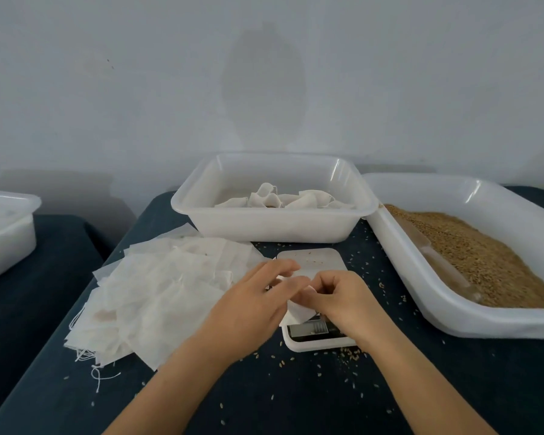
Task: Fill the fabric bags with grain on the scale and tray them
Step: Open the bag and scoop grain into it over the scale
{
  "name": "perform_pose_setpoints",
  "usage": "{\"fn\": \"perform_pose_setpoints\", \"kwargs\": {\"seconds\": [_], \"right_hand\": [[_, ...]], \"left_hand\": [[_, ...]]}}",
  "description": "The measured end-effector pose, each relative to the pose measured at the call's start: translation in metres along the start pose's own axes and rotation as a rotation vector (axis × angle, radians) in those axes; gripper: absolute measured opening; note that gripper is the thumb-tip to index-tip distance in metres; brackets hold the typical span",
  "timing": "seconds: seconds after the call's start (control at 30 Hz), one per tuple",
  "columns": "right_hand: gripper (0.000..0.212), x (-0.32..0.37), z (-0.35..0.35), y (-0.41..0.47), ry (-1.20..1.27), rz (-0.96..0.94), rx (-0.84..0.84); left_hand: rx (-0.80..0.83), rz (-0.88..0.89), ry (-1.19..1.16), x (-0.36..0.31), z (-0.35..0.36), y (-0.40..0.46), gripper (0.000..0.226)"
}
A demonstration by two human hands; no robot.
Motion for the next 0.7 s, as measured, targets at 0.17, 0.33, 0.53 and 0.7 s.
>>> {"fn": "perform_pose_setpoints", "kwargs": {"seconds": [0.17,0.33,0.53,0.7], "right_hand": [[0.034,0.002,-0.002,-0.002,-0.024,-0.042,0.041],[0.027,0.002,0.005,-0.007,0.062,-0.024,0.215],[0.013,-0.006,-0.018,0.000,0.193,0.052,0.084],[0.011,0.007,-0.027,0.002,0.034,-0.014,-0.040]], "left_hand": [[0.095,0.087,0.080,-0.001,0.008,0.003,0.042],[0.054,-0.071,-0.078,0.017,0.004,0.003,0.017],[0.195,0.103,0.009,0.004,0.002,0.013,0.016],[0.181,0.009,0.008,0.011,0.006,0.024,0.024]]}}
Point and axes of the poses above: each hand's wrist, its own y-axis towards the middle knuckle, its own z-axis out of the palm, x = y × z, the point moved 9 cm from there along y, towards the middle knuckle, and after that the axes turned 12 degrees about z, right-handed, at the moved point
